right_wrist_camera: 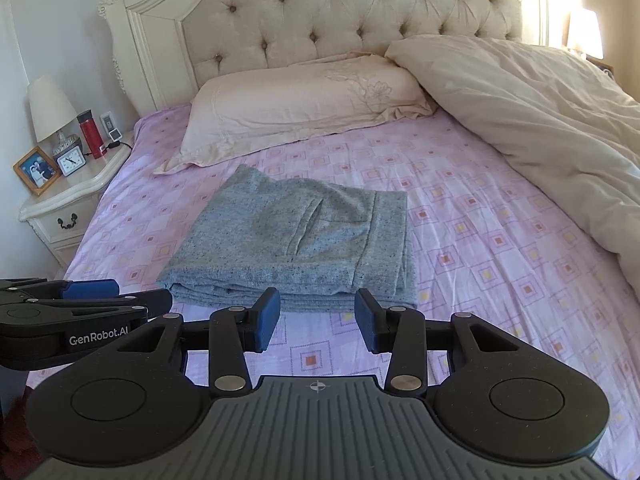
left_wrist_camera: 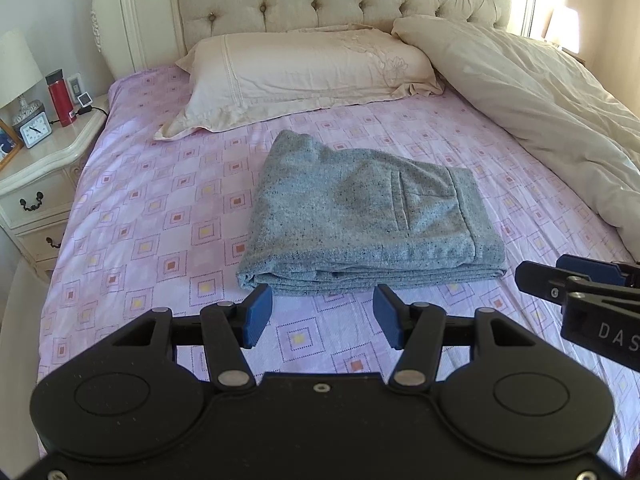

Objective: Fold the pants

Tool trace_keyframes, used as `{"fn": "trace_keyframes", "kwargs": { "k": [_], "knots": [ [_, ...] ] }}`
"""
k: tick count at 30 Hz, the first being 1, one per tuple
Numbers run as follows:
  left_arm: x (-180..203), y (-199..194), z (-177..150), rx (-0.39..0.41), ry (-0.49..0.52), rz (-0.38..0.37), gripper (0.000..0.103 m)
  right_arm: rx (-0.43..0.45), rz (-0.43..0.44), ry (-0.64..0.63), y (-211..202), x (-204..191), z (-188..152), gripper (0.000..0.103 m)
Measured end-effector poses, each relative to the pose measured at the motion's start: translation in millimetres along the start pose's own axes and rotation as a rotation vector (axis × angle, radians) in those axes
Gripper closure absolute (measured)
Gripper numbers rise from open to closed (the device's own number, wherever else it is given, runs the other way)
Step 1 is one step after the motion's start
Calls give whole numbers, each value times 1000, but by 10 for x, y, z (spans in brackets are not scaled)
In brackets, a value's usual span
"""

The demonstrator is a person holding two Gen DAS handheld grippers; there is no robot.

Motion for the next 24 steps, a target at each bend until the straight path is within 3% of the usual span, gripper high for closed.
{"fn": "trace_keyframes", "kwargs": {
  "k": [24],
  "knots": [
    [-27,-2,-12,-6,7,-7,42,-6,5,-6,24,-77,1,62]
  ]
}}
Point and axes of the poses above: each gripper's, at about its wrist camera, not at the fingertips, and y roughly the way its jaws point, x to its right, z to its top, the point moved 9 cm from there along y, roughly the way its jaws point, and after that the axes turned 1 degree about -y, right-handed, at the moved point
